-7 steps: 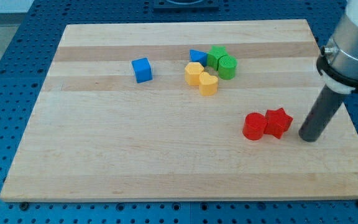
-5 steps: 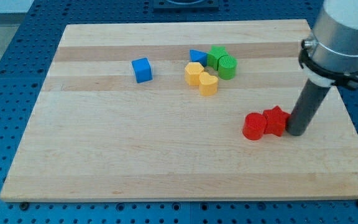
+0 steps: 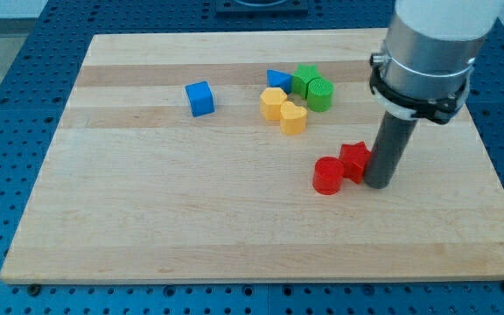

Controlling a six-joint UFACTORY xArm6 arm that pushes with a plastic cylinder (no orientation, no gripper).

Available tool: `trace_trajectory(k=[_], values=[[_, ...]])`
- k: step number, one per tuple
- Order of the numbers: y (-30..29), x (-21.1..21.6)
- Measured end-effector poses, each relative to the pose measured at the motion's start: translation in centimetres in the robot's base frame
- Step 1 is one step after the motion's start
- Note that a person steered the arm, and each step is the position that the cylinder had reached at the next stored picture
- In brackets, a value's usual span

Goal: Push red star towards yellow heart

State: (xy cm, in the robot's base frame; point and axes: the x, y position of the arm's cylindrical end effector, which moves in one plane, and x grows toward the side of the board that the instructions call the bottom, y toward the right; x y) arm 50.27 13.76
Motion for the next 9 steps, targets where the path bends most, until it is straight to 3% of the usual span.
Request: trace_trajectory(k=[9], values=[[-5.1, -3.9]])
